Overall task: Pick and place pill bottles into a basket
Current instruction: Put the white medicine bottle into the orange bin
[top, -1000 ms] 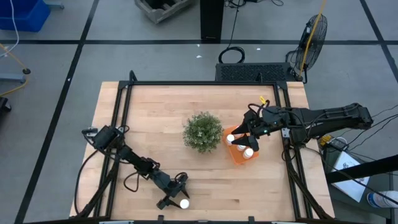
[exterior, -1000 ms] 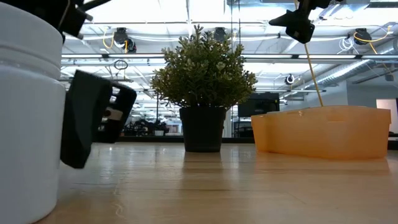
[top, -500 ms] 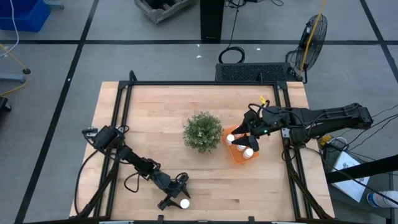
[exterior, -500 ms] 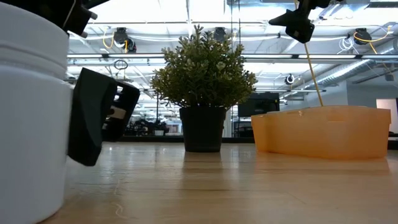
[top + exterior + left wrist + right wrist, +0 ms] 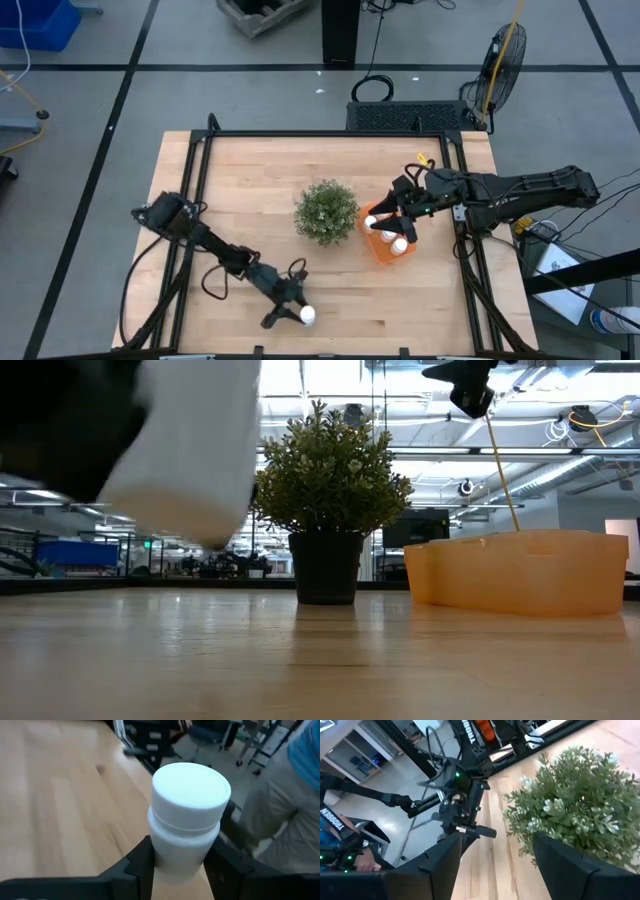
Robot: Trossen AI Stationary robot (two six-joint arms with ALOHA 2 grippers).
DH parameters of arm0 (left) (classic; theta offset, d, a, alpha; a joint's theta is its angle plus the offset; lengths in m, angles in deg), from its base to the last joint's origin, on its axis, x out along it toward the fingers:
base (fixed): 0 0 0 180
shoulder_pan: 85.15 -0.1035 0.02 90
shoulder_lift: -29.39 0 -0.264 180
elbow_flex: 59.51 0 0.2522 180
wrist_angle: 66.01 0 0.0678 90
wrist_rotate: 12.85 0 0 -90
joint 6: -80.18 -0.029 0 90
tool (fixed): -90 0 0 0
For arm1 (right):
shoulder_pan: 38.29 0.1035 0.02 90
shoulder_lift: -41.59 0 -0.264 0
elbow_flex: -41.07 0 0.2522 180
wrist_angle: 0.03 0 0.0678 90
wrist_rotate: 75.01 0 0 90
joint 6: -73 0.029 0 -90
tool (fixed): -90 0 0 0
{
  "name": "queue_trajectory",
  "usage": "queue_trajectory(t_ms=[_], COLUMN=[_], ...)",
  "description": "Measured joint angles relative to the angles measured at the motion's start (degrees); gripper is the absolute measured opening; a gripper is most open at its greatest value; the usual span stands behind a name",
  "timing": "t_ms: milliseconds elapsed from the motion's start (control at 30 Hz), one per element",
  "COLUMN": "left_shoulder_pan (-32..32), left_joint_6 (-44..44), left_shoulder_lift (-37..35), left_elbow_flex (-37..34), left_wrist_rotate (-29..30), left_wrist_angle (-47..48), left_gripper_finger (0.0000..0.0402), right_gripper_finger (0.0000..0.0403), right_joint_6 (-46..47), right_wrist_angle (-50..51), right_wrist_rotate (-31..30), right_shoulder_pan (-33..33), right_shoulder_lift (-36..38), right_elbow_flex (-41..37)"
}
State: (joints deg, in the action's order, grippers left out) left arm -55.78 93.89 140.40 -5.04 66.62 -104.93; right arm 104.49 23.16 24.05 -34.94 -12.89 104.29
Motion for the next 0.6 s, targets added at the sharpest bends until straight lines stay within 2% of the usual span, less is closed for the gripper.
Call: queue_trajectory(t_ms=[133, 267, 433, 600], left_shoulder_pan=[-1.45, -3.82, -6.34, -8.65], left_joint_6=[-0.87, -0.57, -2.00, -3.09], left_shoulder_lift=[-7.54, -16.13, -21.86, -22.21], left_elbow_flex=[0.05, 3.01, 12.19, 23.47], left_wrist_rotate=[1.69, 3.50, 4.76, 6.92], left_wrist_angle=[7.12, 24.80, 49.70, 64.95], left_gripper_finger=[0.0145, 0.0145, 0.0145, 0.0145], right_gripper_finger=[0.0219, 0.0210, 0.0214, 0.0242], right_joint_6=[0.12, -3.86, -8.53, -10.08], right_wrist_angle=[-2.00, -2.30, -2.47, -0.73], right_wrist_rotate=[1.45, 1.62, 1.65, 4.95], right_shoulder_pan=[0.64, 2.98, 3.96, 4.02], right_shoulder_lift=[-0.41, -2.52, -8.14, -12.96], right_elbow_flex=[0.00, 2.83, 11.81, 20.36])
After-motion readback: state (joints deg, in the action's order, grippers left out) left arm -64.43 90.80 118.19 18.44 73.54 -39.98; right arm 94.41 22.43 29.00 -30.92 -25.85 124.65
